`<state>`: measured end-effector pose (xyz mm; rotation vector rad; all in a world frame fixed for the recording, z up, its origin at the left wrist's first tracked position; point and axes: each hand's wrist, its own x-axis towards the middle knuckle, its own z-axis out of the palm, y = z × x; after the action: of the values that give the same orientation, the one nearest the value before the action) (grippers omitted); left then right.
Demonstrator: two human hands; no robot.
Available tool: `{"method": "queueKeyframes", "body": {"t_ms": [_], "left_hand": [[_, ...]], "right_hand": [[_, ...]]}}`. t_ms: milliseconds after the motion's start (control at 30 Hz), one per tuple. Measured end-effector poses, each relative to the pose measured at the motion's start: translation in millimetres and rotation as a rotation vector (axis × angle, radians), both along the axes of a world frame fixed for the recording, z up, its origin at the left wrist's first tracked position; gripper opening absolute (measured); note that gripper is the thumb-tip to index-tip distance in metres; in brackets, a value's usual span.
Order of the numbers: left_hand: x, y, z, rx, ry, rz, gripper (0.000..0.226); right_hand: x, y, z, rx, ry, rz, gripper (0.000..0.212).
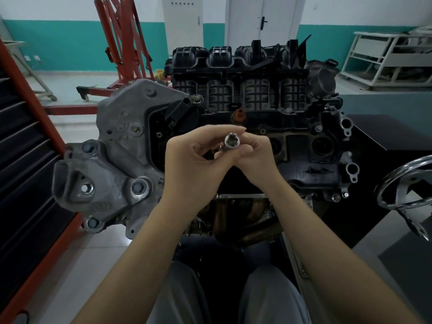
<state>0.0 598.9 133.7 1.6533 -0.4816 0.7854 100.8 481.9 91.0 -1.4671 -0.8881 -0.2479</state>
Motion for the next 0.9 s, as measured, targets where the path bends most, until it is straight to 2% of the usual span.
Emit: {"method": "queueKeyframes", "body": {"t_ms": [100, 200, 267, 400, 500, 600, 800, 900], "left_hand": [[2.2, 3.8, -0.9, -0.067, 0.042, -0.109, 0.034], [2.1, 6.9, -0.3, -0.066, 0.086, -0.233, 0.037], [1.2, 5.6, 0.4, -0.015, 0.079, -0.197, 0.036], [0.8, 3.1, 0.7, 0.007, 0.016, -0.042, 0.034], [0.6, 4.1, 0.2, -0.021, 0.015, -0.104, 0.037], [-0.9, 5.0, 1.5, -0.012, 0.045, -0.176, 0.037], [1.8, 1.4, -1.9, 0.083, -0.036, 0.16, 0.031], [3.9, 1.2, -3.0, -0.007, -0.017, 0.046, 0.039]], "right_hand": [[-2.0, -4.1, 2.9, -0.051, -0.037, 0.074, 0.029], [-2.7, -4.8, 2.4, -0.023, -0.021, 0.027, 0.037], [-0.5, -4.9, -0.6, -0.004, 0.0, -0.042, 0.04], [-1.2, -5.2, -2.8, 0.008, -0.003, -0.06, 0.027], [-7.6, -2.1, 1.7, -0.045, -0.061, -0.024, 0.03], [-7.4, 0.2, 2.7, -0.056, -0.039, -0.06, 0.034], [-6.6, 3.5, 0.4, -0.023, -0.029, -0.114, 0.019], [-8.1, 4.1, 1.3, -0.082, -0.057, -0.105, 0.025]]}}
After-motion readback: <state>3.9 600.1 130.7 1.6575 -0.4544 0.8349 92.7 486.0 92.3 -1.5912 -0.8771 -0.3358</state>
